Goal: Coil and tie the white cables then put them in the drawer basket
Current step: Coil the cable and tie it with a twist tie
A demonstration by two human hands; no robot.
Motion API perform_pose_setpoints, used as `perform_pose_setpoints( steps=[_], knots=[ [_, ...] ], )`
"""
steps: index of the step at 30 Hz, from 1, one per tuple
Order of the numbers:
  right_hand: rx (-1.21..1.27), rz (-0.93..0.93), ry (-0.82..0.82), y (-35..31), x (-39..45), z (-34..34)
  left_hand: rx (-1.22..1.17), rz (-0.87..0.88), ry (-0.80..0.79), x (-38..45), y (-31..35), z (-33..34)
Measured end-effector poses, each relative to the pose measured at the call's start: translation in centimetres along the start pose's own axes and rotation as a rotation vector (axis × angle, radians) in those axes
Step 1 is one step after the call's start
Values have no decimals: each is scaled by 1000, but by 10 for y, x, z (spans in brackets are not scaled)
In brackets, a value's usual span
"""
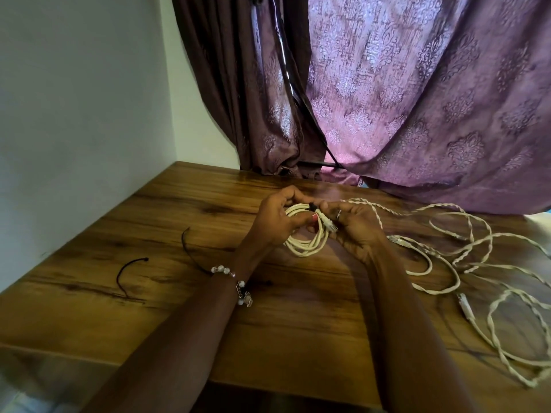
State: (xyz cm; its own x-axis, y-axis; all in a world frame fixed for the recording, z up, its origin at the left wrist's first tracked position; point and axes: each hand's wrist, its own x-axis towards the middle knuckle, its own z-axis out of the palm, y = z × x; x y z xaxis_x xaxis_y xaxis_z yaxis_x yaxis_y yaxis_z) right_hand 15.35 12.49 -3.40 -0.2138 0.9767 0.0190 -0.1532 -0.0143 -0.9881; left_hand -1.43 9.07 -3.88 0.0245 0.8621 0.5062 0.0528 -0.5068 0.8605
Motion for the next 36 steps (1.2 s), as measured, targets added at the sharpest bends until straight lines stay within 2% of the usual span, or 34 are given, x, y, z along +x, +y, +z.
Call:
perform_pose_setpoints(
  steps=[2,6,11,19,24,31,36],
  knots=[
    [34,46,-40,-6,-9,3,12,-12,-3,0,-1,-1],
    [24,-20,-93,-21,-26,14,71,-10,-18,-2,-2,-3],
    [57,-25,-91,-35,-48,29,102,11,-58,-3,3,-2],
    [201,-24,-128,-27,-40,26,89,88,-29,-2,2,0],
    [332,103,-106,-17,-21,20,74,44,34,0,0,-3],
    [275,127,-32,-16,-14,19,104,17,4,-2,-1,1],
    [348,193,-146,-20,-20,14,180,89,-9,-4,2,3]
  ],
)
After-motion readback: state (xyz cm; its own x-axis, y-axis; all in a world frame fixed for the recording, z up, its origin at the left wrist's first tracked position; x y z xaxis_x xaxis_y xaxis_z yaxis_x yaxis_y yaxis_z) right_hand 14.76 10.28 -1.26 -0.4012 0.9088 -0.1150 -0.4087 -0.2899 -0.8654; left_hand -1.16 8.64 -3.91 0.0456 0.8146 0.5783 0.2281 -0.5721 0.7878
